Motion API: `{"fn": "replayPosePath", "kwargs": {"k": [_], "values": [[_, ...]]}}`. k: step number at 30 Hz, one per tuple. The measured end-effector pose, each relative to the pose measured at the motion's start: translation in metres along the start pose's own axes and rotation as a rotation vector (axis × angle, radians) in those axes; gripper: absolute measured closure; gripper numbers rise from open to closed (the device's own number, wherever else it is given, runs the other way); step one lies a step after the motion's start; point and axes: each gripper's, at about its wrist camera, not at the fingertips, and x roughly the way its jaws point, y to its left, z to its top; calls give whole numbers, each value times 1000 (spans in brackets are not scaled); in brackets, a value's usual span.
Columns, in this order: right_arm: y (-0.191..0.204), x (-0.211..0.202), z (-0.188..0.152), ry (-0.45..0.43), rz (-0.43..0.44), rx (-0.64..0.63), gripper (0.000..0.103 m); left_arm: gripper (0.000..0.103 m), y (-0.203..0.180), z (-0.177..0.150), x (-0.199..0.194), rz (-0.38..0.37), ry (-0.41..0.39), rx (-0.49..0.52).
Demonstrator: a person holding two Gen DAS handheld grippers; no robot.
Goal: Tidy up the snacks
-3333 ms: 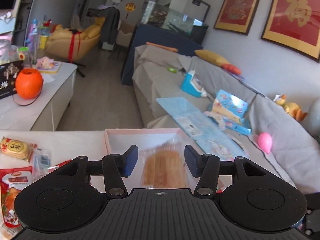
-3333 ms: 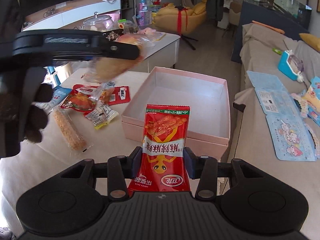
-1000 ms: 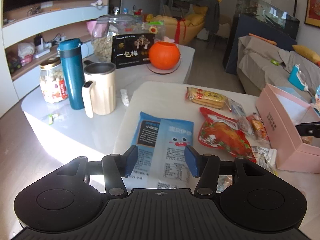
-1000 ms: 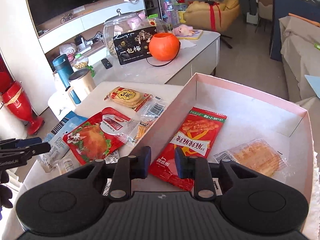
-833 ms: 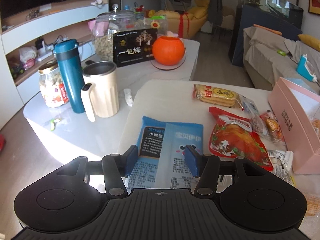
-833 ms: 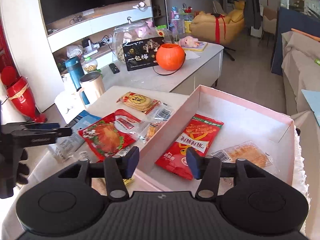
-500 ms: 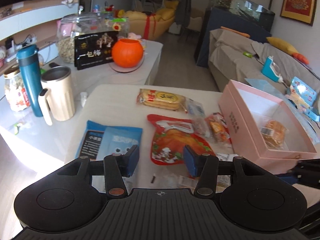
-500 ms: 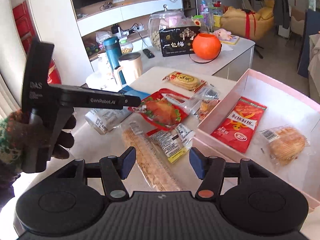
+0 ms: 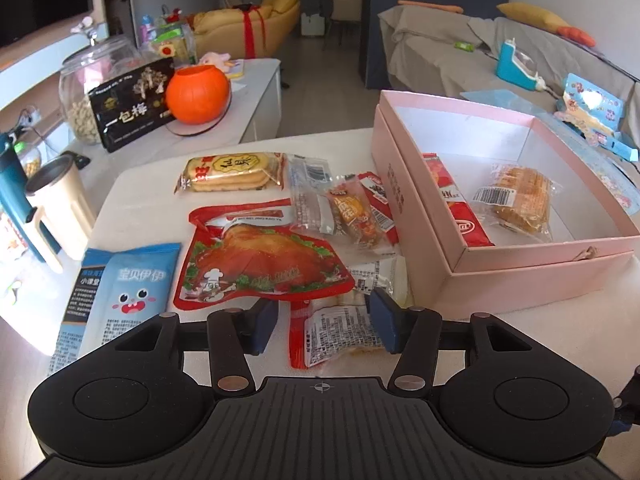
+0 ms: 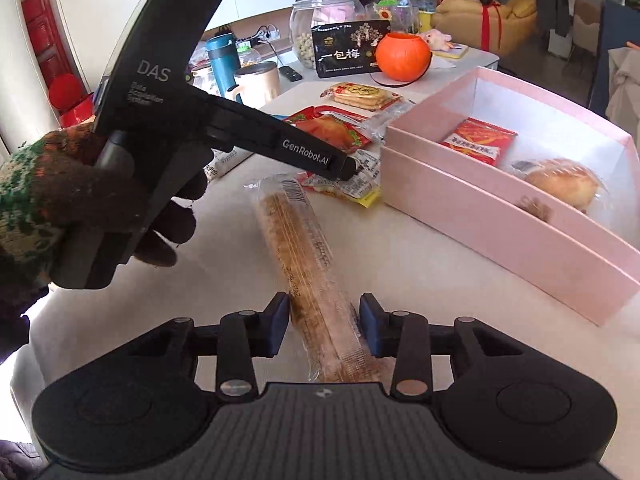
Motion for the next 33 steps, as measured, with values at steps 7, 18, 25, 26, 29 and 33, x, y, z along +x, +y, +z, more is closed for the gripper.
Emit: {"fn": "replayPosePath", "kwargs": {"k": [7,18,25,26,29,33], "values": [[-26,-13,-12,-30,-33,66,49,45,6,-5,-10,70,6,55],[-104,-21,23,-176,-199,287,43,50,55,-18,-26,-33,11,-184],[-113,-3,17,-137,-237,280,43,50,13,-3,-25,-89,-41,-51],[-110,-2,14,-130,-226,274,43,50,2,-1,-18,-62,-37,-4],[-98,-5,4,-115,-206,251,43,48,-19,1,3,35,-16,106],[-81,-16,-5,-111,-145,215,42,47,-12,-5,5,26,-10,90]]}}
